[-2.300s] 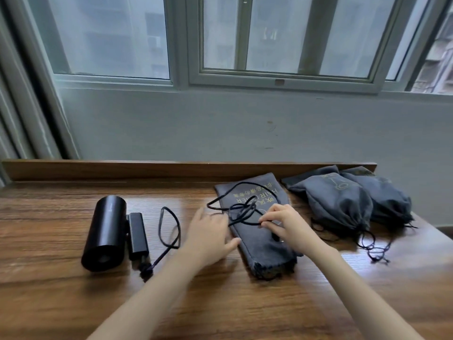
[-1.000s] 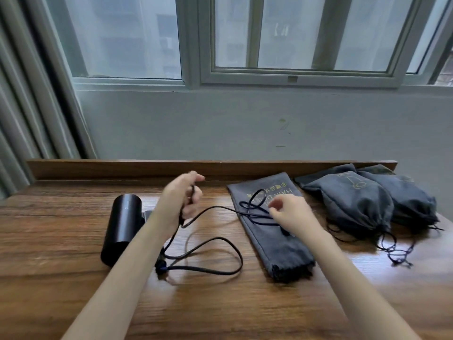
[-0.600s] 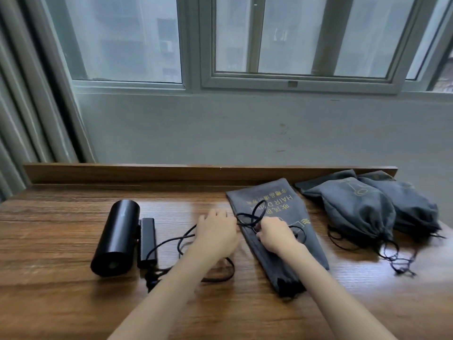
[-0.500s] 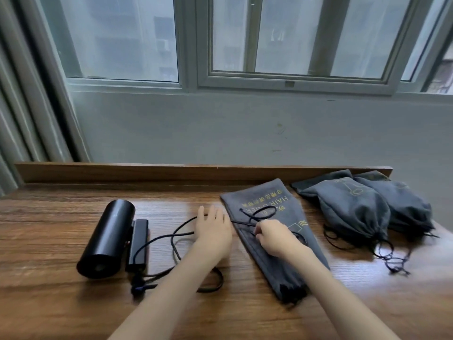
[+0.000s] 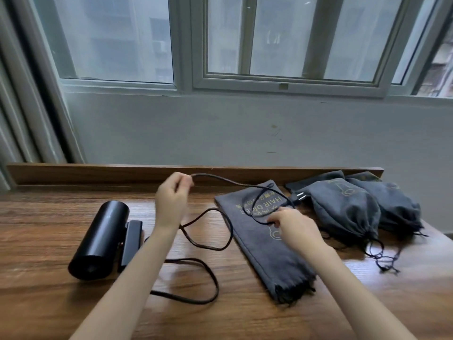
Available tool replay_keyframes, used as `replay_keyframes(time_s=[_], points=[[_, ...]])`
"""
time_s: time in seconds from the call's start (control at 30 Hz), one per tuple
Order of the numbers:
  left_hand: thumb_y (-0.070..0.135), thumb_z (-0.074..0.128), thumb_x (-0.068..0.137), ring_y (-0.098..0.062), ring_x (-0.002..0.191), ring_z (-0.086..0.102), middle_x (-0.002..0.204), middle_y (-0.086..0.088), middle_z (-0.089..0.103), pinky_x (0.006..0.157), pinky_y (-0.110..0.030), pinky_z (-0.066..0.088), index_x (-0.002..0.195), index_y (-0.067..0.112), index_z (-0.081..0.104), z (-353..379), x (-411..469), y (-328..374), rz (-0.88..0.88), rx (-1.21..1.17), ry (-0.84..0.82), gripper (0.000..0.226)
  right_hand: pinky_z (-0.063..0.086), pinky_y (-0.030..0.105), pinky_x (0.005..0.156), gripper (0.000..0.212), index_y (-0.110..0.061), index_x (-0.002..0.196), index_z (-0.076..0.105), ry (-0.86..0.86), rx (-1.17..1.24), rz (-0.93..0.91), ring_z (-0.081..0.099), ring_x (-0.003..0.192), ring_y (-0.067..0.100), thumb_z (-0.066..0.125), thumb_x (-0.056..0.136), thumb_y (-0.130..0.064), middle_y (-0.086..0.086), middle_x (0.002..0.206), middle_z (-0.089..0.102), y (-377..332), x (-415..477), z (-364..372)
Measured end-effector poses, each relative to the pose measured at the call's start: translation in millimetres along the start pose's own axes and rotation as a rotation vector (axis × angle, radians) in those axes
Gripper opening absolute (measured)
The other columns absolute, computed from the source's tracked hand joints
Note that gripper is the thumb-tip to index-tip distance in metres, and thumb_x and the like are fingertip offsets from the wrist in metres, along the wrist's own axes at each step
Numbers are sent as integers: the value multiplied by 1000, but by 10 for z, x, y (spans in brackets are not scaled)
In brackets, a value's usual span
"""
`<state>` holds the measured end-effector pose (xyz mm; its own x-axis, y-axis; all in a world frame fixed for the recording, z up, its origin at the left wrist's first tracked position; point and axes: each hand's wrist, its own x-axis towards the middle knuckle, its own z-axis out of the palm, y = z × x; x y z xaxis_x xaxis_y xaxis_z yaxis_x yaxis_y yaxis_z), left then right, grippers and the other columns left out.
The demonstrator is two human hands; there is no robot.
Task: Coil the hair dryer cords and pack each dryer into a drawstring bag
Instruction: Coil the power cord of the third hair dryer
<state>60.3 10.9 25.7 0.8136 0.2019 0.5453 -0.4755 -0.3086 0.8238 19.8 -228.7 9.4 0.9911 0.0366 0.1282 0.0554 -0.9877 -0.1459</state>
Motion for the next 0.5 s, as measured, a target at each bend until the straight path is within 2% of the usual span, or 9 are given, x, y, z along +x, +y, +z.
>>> replay_keyframes(time_s=[0.07, 0.2, 0.3, 0.4, 0.43, 0.5], points=[[11, 47, 95, -2, 48, 34, 54, 5, 40, 56, -28, 32, 66, 17, 54, -105, 64, 8, -109, -124, 84, 30, 37, 30, 85, 41, -28, 119, 59, 65, -164, -66, 50, 114, 21, 46, 88, -6, -1, 118, 54, -11, -8, 3], [14, 46, 96, -6, 52, 33, 58, 5, 40, 55, -22, 34, 63, 19, 52, -188, 118, 24, -214, -261, 183, 33, 28, 33, 93, 34, -24, 115, 61, 105, -399, -171, 40, 121, 20, 46, 88, -10, -3, 118, 52, -13, -34, 80], [14, 45, 96, -8, 52, 33, 57, 5, 40, 55, -21, 35, 64, 19, 52, -226, 121, 20, -204, -291, 173, 33, 30, 36, 92, 28, -19, 102, 68, 164, -413, -220, 45, 112, 22, 44, 88, -19, -2, 107, 59, 2, -91, 64], [17, 43, 97, -5, 48, 33, 44, 15, 39, 54, -18, 36, 66, 19, 51, -247, 142, 39, -233, -380, 220, 32, 32, 38, 88, 44, -14, 75, 73, 266, -369, -202, 55, 91, 21, 35, 80, -37, -1, 82, 64, 41, -120, 79], [17, 43, 98, -3, 47, 34, 45, 16, 40, 54, -16, 36, 67, 19, 50, -266, 164, 41, -240, -426, 247, 31, 31, 41, 94, 49, -14, 74, 72, 262, -344, -171, 55, 92, 21, 34, 78, -44, -2, 81, 64, 85, -119, 90], [19, 42, 98, -1, 45, 35, 53, 14, 40, 53, -14, 37, 68, 21, 50, -320, 198, 26, -233, -501, 283, 31, 25, 50, 106, 44, -15, 79, 72, 250, -329, -112, 54, 104, 20, 48, 78, -52, -3, 88, 65, 185, -102, 110]])
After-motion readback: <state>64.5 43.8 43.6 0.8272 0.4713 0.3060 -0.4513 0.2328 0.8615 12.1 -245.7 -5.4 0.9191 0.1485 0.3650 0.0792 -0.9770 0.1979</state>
